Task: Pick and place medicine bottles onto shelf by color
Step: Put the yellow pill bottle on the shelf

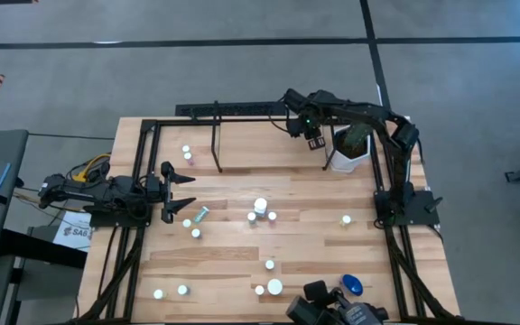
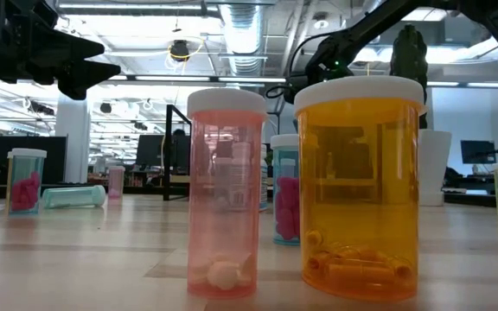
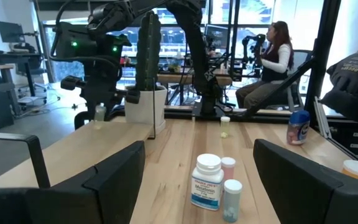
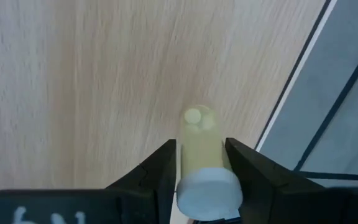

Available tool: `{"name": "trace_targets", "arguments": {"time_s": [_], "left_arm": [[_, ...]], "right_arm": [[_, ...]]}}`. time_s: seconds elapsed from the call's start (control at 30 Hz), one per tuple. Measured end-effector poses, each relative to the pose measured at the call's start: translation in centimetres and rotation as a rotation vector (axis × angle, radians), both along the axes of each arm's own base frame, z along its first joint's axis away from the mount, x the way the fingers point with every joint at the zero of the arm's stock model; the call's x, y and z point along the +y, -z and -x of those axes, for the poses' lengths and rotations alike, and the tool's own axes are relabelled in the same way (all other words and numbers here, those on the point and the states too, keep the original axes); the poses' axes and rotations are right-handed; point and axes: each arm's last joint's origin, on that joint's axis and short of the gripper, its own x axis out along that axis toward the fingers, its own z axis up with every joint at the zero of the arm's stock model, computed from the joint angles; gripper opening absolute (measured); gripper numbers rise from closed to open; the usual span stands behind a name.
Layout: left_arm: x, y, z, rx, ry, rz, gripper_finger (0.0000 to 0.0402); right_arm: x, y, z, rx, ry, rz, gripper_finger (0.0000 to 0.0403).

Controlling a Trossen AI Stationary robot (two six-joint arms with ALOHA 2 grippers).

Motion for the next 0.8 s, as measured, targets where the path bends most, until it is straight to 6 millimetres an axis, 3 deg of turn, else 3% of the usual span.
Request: {"name": "trace_targets", "arguments": {"time_s": [0.57,0.8], "left_arm": [[0.00,0.02,0.00,0.001,0.000,0.000,0.0288],[0.00,0.00,0.00,0.000,0.000,0.000,0.0288]], "right_arm": [[-0.14,-0.03,-0.20,-0.033,-0.001,0.000,0.0160],[-0.31,-0.05,-0.09,-0.041,0.021,0.002,0.0181]]}}
